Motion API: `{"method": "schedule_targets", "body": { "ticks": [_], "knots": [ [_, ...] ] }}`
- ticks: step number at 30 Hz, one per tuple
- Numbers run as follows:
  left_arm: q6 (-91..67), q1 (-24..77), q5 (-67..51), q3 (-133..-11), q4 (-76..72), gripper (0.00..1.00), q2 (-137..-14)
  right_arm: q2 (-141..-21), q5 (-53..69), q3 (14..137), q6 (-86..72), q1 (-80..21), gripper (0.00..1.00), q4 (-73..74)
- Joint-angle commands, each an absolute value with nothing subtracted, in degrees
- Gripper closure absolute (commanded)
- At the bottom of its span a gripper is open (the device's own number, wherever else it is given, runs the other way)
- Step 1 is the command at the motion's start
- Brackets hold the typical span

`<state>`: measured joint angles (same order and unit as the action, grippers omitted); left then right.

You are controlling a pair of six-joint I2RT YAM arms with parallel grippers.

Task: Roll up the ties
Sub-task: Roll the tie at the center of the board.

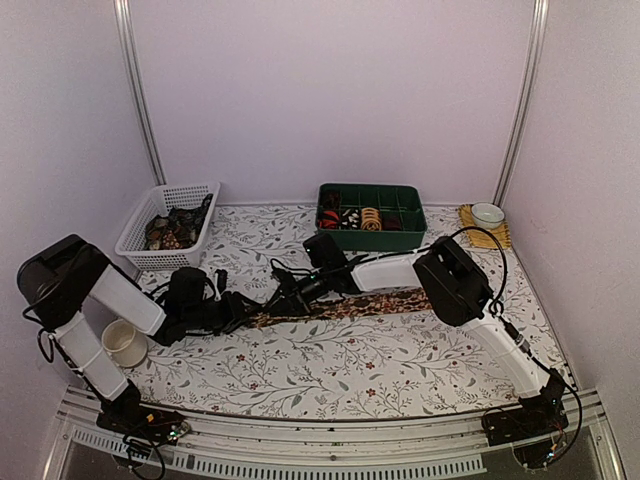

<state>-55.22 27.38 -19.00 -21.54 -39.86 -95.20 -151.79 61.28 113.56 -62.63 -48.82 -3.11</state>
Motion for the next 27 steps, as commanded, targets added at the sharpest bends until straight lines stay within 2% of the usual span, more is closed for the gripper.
{"method": "schedule_targets", "body": {
  "ticks": [1,6,13,27],
  "knots": [
    [-55.2,27.6,-18.5,-20.4,-40.0,0.52,-94.3,-156.3,58.8,112.6,-61.7,-49.4,0.9,-1.7],
    [-53.7,27.3,-17.1,-20.2,-38.5,0.48,-93.4,-155.2,56.7,111.2,-59.5,-48.6,0.9,1.9],
    [-54.2,27.9,-20.8,-20.8,-45.3,0.47,-97.9,-152.1,54.3,104.7,-56.6,-46.5,0.9,3.0],
    [-55.1,32.4,-25.1,-31.4,-49.8,0.4,-109.0,-141.5,53.0,82.4,-53.0,-39.0,0.9,-3.1]
  ]
}}
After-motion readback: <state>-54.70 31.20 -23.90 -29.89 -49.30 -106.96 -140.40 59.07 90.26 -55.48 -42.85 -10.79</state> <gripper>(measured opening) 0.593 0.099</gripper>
